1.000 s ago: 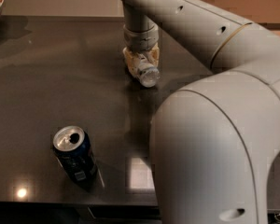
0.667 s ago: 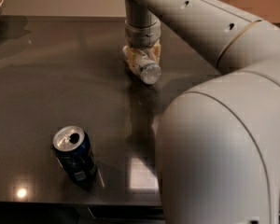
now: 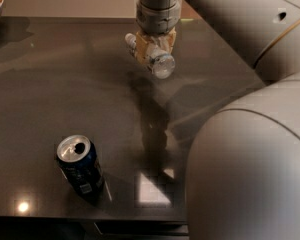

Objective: Pick blue plastic bottle

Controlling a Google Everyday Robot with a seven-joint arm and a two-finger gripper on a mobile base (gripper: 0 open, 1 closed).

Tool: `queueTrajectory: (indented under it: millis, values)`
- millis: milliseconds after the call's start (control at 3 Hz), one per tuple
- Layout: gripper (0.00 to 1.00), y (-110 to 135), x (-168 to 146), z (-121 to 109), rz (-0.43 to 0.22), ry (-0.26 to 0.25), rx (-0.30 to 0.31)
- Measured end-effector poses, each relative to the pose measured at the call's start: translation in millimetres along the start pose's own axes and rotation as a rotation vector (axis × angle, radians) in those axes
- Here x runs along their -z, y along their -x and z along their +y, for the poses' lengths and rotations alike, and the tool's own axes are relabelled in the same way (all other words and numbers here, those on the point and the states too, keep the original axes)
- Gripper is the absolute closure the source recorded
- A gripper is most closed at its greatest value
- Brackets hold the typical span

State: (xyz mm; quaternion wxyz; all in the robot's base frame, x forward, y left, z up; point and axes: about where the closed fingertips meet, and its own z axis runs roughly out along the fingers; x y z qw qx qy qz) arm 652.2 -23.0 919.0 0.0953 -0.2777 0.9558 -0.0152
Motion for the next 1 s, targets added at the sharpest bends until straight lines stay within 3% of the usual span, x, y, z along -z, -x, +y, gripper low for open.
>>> queueTrajectory:
  millis: [333, 667, 1000]
  values:
    - [1.0, -1, 38, 6, -0.058, 0.014, 0.082]
    - [1.0, -2, 55, 6, -0.087, 0.016, 0.117]
    - [1.0, 5, 54, 6, -0.11, 0.015, 0.118]
